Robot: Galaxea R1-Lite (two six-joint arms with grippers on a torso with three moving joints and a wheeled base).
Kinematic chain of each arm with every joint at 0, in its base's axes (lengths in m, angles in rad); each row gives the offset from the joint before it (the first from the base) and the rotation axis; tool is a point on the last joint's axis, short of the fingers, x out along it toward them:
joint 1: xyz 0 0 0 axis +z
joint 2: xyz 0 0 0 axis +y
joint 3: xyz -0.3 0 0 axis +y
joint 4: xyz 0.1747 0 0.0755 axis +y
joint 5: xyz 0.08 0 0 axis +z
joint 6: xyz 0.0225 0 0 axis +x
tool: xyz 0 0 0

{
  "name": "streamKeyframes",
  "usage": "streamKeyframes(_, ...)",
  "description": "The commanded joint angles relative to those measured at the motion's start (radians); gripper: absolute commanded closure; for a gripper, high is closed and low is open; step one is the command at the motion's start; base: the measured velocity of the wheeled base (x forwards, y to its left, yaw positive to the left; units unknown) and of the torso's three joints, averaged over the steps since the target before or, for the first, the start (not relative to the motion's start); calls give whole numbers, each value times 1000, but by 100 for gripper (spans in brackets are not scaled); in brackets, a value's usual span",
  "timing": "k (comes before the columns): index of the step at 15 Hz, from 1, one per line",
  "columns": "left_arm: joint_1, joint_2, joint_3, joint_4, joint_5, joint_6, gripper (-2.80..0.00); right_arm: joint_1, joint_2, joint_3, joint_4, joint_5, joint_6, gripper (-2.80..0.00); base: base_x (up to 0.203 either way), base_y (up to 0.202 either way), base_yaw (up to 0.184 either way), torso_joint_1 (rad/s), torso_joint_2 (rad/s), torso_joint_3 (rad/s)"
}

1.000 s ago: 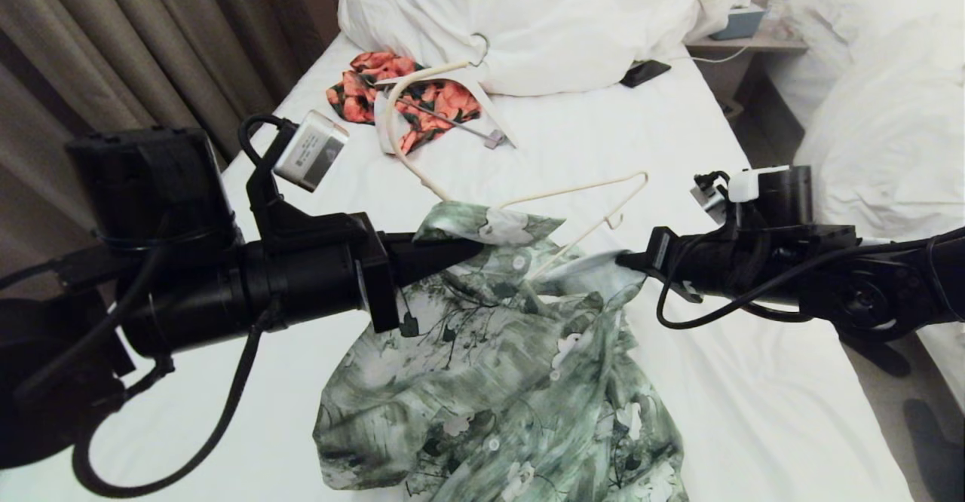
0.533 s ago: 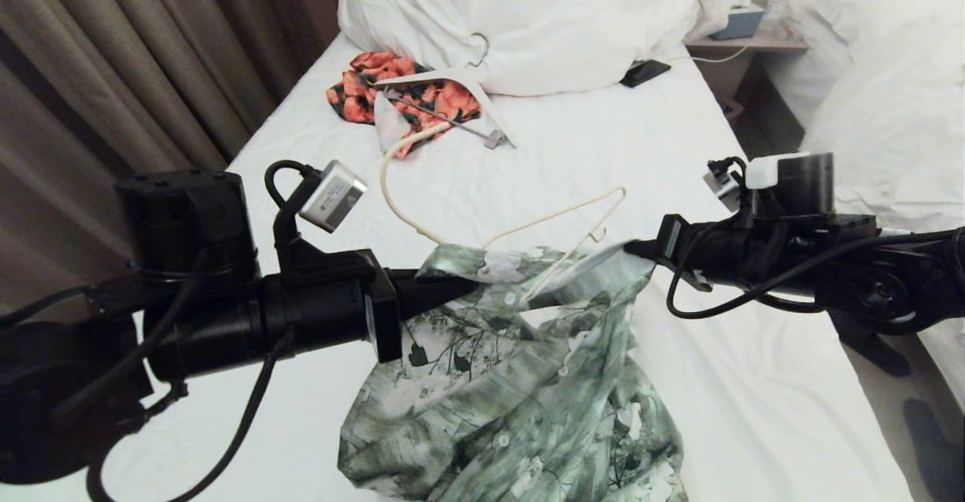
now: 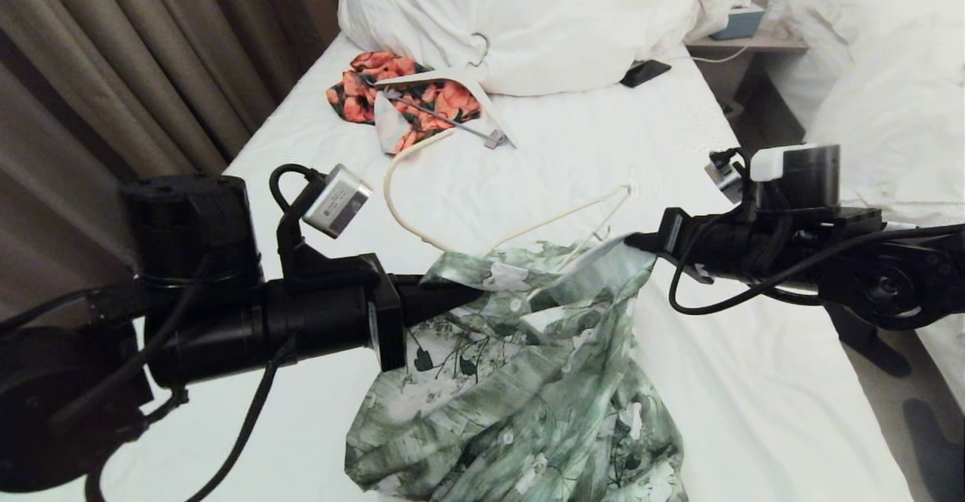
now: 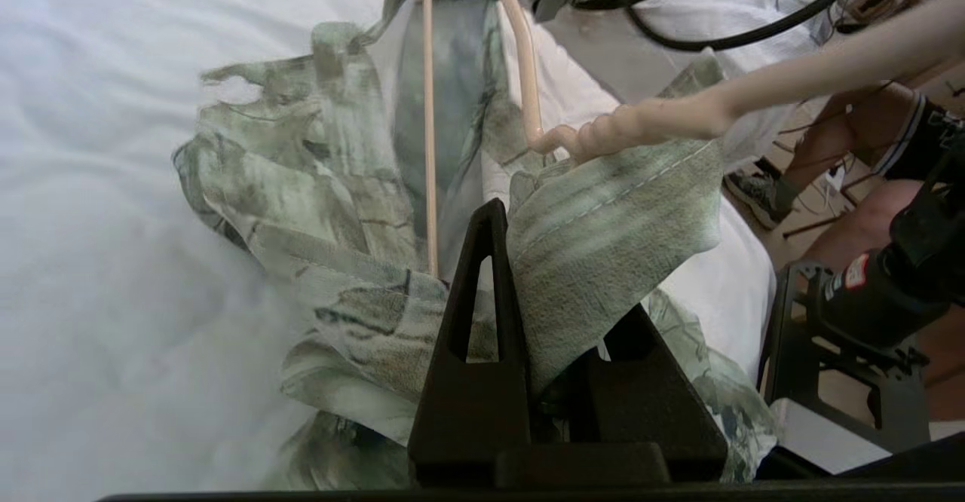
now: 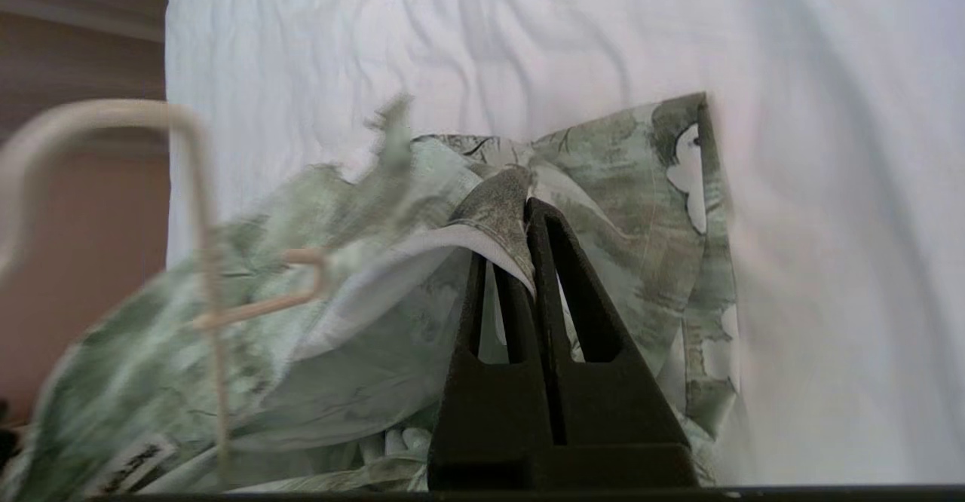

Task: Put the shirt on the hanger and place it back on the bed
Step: Hook the other side of the shirt onto the hanger

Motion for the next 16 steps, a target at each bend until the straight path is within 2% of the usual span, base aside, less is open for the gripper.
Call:
streamKeyframes(1, 0, -19, 7, -3, -4, -1, 0, 0, 16, -18, -2, 1, 2, 0, 0, 0, 0, 0, 0, 0)
streamKeyframes(5, -2, -19, 37, -3, -5, 0, 0, 0, 40, -58, -2, 0, 2, 0, 0, 0, 0, 0, 0, 0)
streamKeyframes(12, -50, 3, 57, -1, -2, 0, 0, 0, 39, -102, 3, -2, 2, 0, 0, 0, 0, 0, 0, 0)
streamKeyframes(16, -51, 39, 38, -3, 24, 2, 0, 8, 2, -98, 19, -2, 2, 0, 0, 0, 0, 0, 0, 0)
